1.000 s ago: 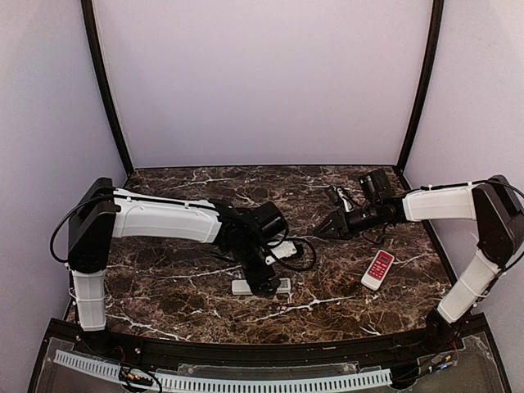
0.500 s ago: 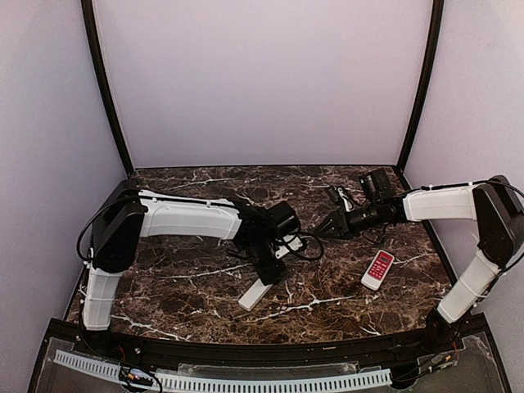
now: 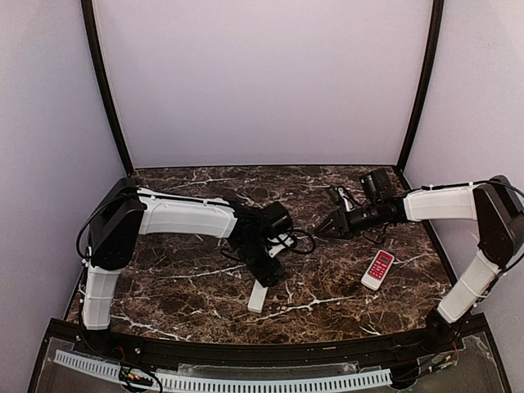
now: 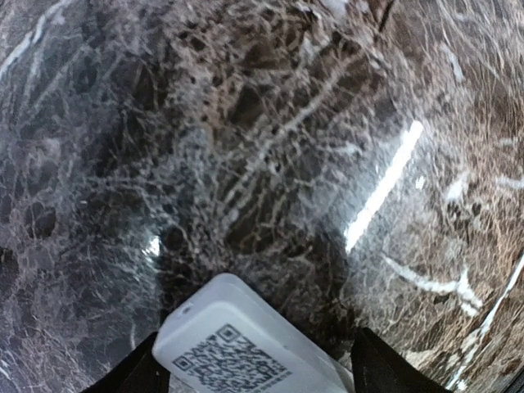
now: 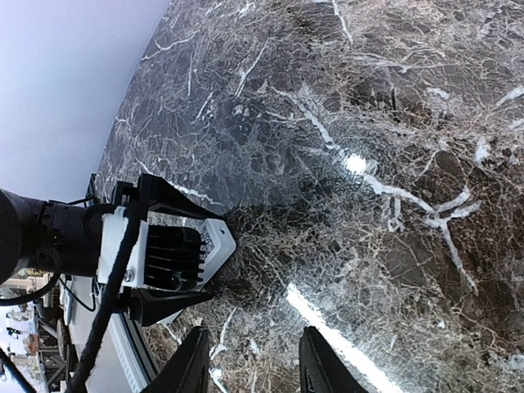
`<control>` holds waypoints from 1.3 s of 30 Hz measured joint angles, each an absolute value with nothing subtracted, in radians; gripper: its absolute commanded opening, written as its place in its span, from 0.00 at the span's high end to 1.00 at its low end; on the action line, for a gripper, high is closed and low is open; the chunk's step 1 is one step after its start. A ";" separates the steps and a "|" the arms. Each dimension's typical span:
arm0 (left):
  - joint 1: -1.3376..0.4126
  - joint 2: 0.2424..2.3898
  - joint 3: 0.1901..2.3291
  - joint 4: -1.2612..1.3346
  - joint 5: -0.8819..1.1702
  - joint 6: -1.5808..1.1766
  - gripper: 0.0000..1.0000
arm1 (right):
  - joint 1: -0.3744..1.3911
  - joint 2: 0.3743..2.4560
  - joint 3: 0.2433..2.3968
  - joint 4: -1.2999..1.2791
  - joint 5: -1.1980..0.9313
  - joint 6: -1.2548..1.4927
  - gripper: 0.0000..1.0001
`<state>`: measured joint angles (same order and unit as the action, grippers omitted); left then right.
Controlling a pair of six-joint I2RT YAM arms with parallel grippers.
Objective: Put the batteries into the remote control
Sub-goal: Adjust the remote control at the center of the board, then press the battery cover at the corner of the board.
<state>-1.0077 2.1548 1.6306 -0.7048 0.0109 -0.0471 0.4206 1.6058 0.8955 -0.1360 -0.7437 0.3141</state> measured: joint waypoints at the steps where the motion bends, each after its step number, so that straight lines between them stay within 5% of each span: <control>1: -1.012 2.149 1.615 -0.700 0.011 -0.054 0.20 | 0.420 1.605 0.896 -0.136 -0.744 0.313 0.62; 20: -1.103 2.025 1.431 -0.709 0.026 -0.145 0.34 | 0.403 1.600 0.896 -0.136 -0.760 0.296 0.62; 28: -1.116 2.012 1.419 -0.694 0.037 -0.146 0.19 | 0.400 1.600 0.895 -0.136 -0.775 0.293 0.62; 33: -1.114 1.908 1.365 -0.661 0.060 -0.159 0.23 | 0.399 1.601 0.895 -0.134 -0.790 0.293 0.62; 39: -1.079 1.727 1.279 -0.611 0.090 -0.192 0.42 | 0.403 1.621 0.896 -0.127 -0.821 0.293 0.66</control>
<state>-1.0786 1.7267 1.2789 -0.6106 0.0898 -0.1917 0.4034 1.6211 0.8955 -0.1268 -0.8207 0.2928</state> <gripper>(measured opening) 0.662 0.361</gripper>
